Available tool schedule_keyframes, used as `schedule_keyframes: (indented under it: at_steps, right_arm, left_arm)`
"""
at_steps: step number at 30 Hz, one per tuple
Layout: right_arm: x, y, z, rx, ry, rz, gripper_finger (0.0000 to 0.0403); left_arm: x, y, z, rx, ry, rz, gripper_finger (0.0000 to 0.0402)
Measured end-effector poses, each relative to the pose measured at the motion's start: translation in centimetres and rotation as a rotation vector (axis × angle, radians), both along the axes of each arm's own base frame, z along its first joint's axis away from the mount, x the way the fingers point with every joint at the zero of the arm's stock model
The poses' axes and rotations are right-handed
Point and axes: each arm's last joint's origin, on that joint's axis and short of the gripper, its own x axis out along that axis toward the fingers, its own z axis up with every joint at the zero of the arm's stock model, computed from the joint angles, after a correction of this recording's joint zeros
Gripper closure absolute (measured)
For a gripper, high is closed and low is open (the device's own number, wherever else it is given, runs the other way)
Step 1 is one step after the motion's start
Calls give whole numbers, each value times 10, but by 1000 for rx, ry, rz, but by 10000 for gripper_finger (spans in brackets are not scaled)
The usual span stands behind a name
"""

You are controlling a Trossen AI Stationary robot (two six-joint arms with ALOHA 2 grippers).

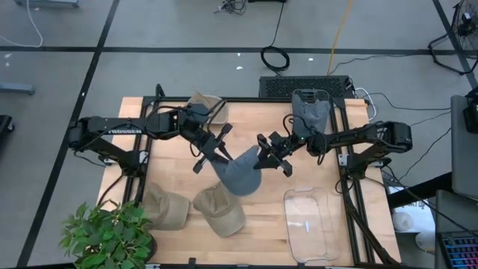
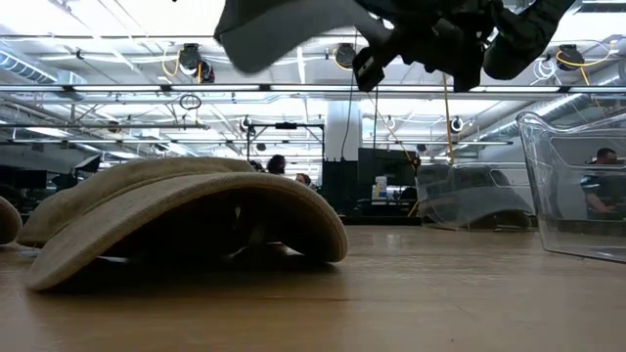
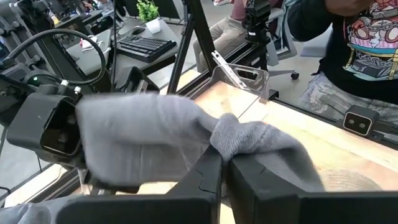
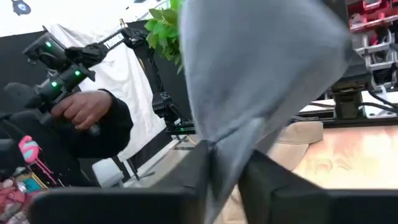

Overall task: Pick & Place hat
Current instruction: Put the blue cap into the top transparent bin

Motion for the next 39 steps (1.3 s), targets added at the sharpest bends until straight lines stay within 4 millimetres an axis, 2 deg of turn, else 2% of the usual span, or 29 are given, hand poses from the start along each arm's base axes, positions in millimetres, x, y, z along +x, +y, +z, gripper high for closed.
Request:
schedule_keyframes:
  at_steps: [3, 6, 10, 15, 20, 25, 32, 39]
  right_arm:
    - [0, 0, 0, -28, -18, -1, 393]
    - [0, 0, 0, -30, -17, -1, 393]
    - [0, 0, -1, -31, -10, -2, 398]
    - [0, -3, -1, -26, -5, -13, 400]
    - [-1, -7, -3, -3, 25, -23, 401]
    - [-4, -11, -3, -1, 70, -41, 402]
    - [-26, -20, 13, -62, 126, -161, 402]
    - [-64, -26, 31, -173, 235, -407, 402]
  left_arm:
    - [0, 1, 0, 5, 7, 36, 386]
    - [1, 2, 0, 4, 21, 101, 393]
    - [4, 6, 3, -106, 52, 269, 384]
    - [1, 10, 7, -204, 74, 480, 302]
    - [-6, 11, 17, -149, 14, 504, 200]
    - [-23, 10, 34, -102, -69, 562, 128]
    - [-61, 11, 56, -80, -112, 745, 80]
    - [-81, 10, 64, -94, -119, 832, 70]
